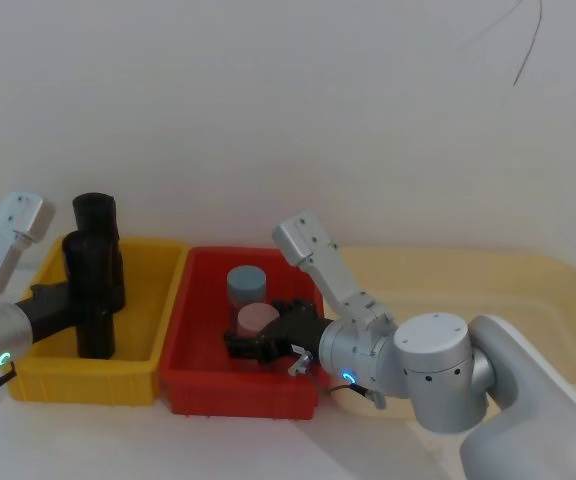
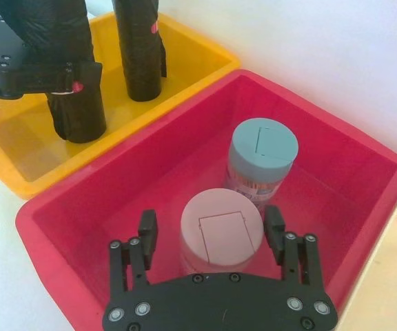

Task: Pick up the garbage bag with the one hand and transfer it to the other hand.

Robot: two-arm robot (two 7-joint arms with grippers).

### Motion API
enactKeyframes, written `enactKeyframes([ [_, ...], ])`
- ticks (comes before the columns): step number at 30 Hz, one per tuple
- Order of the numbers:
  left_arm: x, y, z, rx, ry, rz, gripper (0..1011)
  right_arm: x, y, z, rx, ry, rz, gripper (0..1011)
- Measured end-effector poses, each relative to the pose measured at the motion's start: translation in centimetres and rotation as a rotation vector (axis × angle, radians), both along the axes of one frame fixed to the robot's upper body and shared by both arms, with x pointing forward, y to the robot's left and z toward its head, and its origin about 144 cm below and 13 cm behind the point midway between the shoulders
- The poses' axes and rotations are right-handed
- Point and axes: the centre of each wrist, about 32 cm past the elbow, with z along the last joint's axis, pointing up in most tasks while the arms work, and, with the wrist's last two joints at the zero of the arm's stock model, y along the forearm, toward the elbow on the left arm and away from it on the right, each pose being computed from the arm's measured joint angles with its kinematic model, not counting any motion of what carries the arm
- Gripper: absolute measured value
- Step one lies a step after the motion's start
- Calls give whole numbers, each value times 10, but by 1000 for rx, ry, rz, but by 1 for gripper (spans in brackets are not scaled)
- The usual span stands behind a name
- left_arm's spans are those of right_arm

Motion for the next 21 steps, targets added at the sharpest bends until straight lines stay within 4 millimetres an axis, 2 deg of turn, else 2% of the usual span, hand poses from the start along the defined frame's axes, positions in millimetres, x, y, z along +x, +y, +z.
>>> enactKeyframes([
  [6,0,0,0,0,0,0,413,1,1,-1,-2,-1,0,814],
  [7,0,0,0,0,0,0,413,1,1,-1,-2,-1,0,814],
  [8,0,0,0,0,0,0,413,1,1,-1,-2,-1,-1,748],
  [11,0,0,0,0,0,0,413,2,1,-1,-1,-2,0,668],
  [21,0,0,0,0,0,0,413,2,2,-1,-2,-2,-1,665],
])
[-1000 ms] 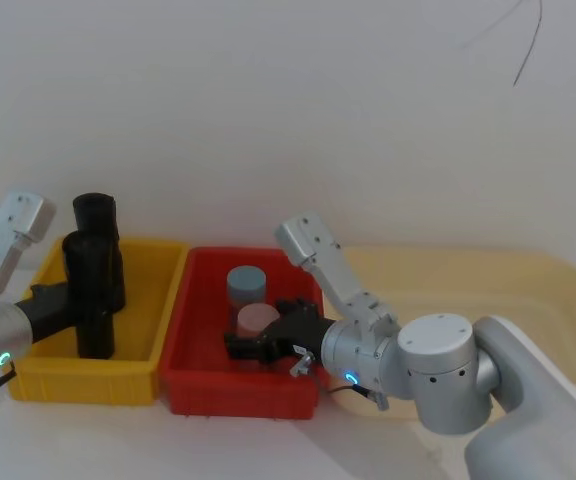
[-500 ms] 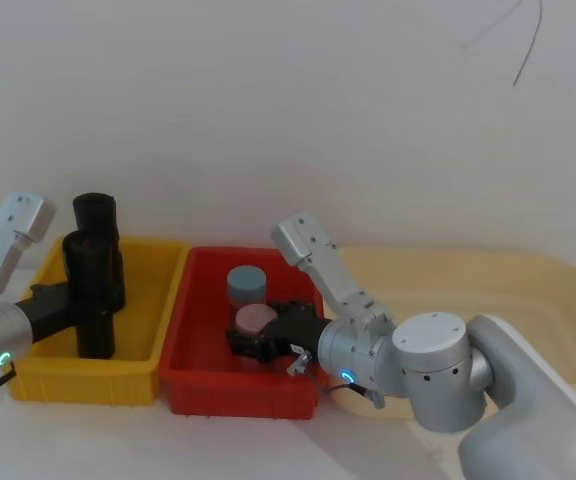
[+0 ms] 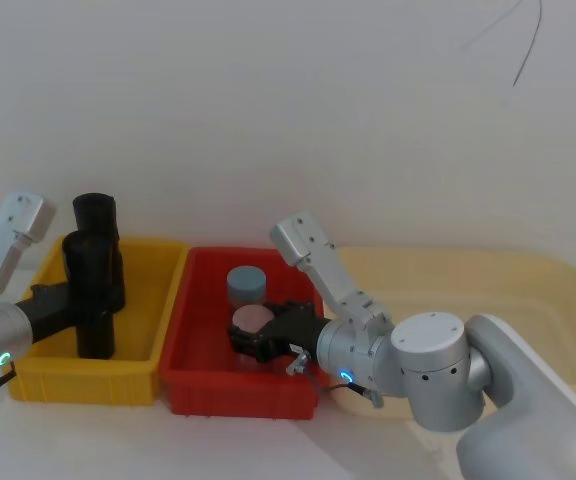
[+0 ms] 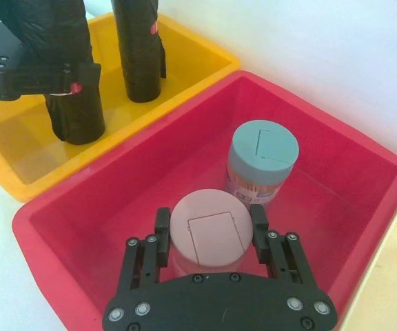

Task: Pick up the garbage bag with the one hand and transfer it to the other hand.

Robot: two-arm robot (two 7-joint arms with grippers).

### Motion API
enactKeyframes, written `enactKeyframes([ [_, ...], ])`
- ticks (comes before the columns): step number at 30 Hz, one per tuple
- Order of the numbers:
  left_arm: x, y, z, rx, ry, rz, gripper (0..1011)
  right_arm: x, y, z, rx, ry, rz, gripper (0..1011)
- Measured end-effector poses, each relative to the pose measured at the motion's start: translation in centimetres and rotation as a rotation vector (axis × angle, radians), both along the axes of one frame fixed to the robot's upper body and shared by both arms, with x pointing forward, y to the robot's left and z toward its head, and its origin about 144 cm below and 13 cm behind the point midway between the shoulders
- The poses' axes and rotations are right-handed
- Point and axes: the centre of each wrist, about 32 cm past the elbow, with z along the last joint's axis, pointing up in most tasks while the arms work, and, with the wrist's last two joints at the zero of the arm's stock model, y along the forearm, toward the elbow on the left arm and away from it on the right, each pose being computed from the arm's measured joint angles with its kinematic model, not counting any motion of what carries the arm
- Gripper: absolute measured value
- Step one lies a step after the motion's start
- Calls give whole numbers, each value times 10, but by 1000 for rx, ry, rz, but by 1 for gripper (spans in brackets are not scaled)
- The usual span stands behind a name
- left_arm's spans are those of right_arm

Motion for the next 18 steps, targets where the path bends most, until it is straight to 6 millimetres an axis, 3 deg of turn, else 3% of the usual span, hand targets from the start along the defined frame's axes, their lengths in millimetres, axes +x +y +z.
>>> enactKeyframes([
  [18,0,0,0,0,0,0,413,-16,-15,15,66,-90,-1,665],
])
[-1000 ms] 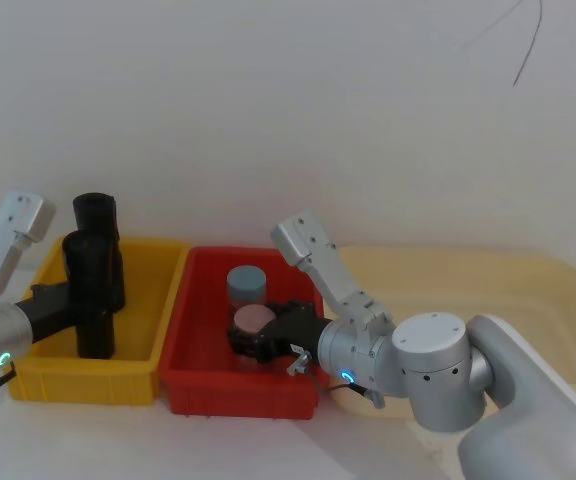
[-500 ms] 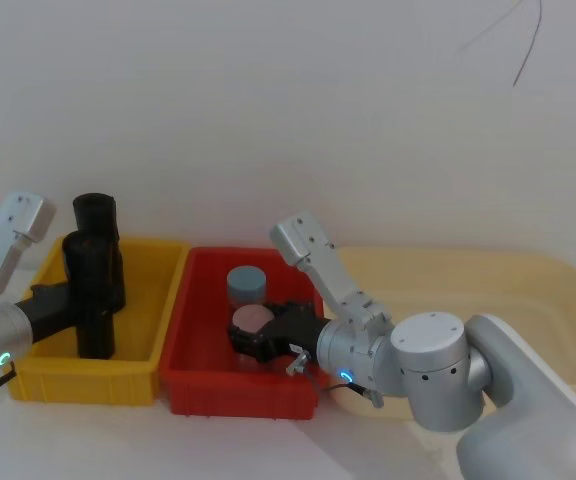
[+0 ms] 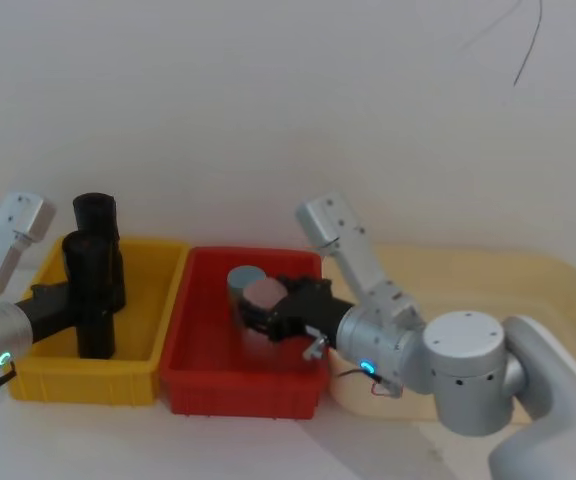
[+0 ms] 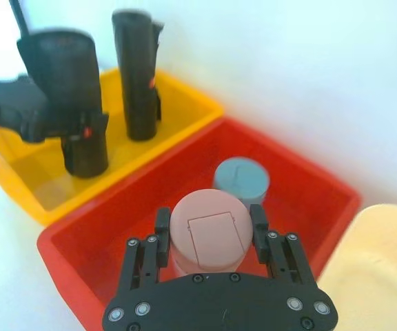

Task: Pick up the garbage bag with the one hand and transfer it to the other hand.

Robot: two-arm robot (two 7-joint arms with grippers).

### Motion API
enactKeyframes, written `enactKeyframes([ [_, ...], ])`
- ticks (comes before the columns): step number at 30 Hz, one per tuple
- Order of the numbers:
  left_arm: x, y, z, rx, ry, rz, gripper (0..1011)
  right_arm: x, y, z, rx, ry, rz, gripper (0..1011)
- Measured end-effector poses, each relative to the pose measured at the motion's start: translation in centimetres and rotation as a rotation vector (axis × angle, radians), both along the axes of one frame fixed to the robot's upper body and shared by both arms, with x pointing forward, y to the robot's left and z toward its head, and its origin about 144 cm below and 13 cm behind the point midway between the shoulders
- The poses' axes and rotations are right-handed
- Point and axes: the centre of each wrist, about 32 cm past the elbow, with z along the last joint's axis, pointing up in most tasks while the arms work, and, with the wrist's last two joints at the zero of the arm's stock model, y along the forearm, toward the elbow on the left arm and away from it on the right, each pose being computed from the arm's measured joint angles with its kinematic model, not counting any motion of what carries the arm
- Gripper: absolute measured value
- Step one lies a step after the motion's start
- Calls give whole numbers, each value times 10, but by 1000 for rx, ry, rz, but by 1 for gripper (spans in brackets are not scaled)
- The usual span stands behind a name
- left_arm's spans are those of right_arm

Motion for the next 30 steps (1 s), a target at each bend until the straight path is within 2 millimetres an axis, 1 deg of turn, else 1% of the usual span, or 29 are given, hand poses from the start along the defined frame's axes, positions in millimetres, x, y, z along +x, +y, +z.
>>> enactKeyframes([
  [9,0,0,0,0,0,0,413,-21,-24,23,69,-128,-48,665],
  [17,0,0,0,0,0,0,413,-38,-42,37,92,-227,-126,665],
  [26,0,0,0,0,0,0,413,-55,-60,47,78,-313,-242,665],
  [30,0,0,0,0,0,0,413,-59,-67,47,56,-328,-295,665],
])
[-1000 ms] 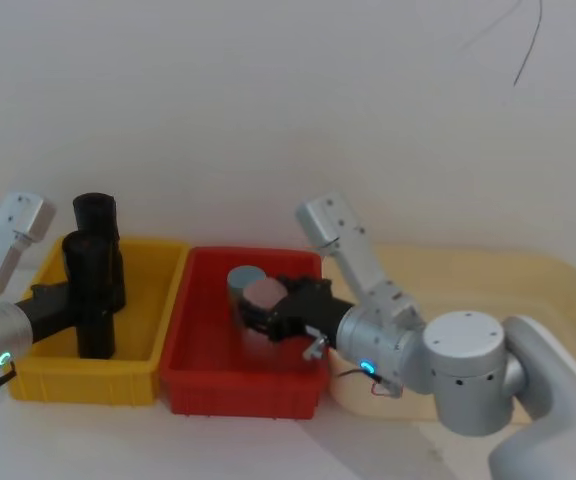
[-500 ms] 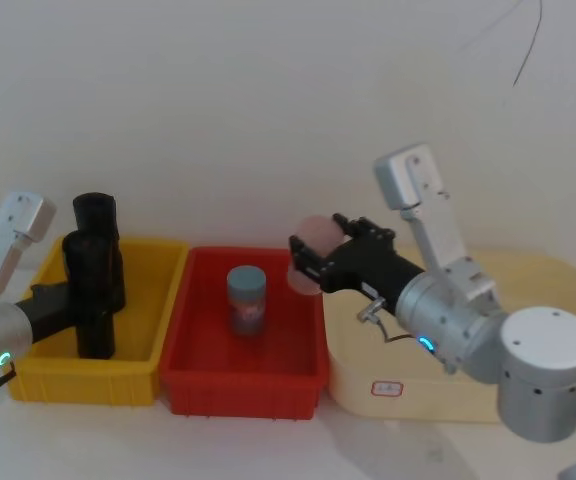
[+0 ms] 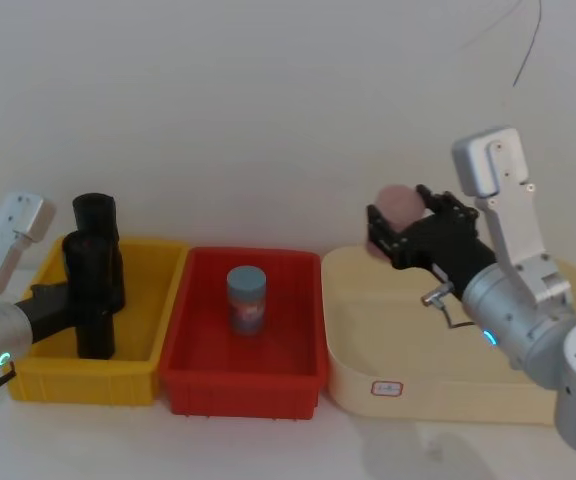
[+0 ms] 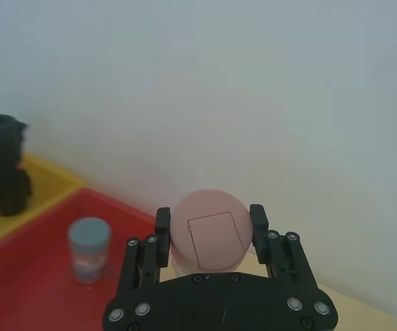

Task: Pick up the garbage bag with the one hand and transfer it to the other hand.

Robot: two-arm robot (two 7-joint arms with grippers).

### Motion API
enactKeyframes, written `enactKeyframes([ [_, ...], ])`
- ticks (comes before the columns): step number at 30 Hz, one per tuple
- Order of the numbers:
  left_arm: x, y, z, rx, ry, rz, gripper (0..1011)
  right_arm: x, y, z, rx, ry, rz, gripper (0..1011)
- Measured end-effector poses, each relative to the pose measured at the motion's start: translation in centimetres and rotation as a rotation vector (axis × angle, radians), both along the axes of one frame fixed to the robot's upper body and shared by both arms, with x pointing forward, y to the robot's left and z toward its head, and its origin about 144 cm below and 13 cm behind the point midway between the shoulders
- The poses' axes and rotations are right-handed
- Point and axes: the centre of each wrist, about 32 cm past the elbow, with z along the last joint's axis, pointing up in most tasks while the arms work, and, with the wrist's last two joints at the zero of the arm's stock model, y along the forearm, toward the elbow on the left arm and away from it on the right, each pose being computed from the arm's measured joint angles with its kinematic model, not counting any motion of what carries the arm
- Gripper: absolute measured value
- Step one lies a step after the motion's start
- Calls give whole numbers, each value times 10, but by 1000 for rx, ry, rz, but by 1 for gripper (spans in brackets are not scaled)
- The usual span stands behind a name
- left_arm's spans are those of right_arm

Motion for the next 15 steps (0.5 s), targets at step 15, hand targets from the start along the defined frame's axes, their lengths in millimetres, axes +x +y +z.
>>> enactKeyframes([
  [15,0,0,0,0,0,0,413,-1,-12,-24,-69,88,-152,665],
])
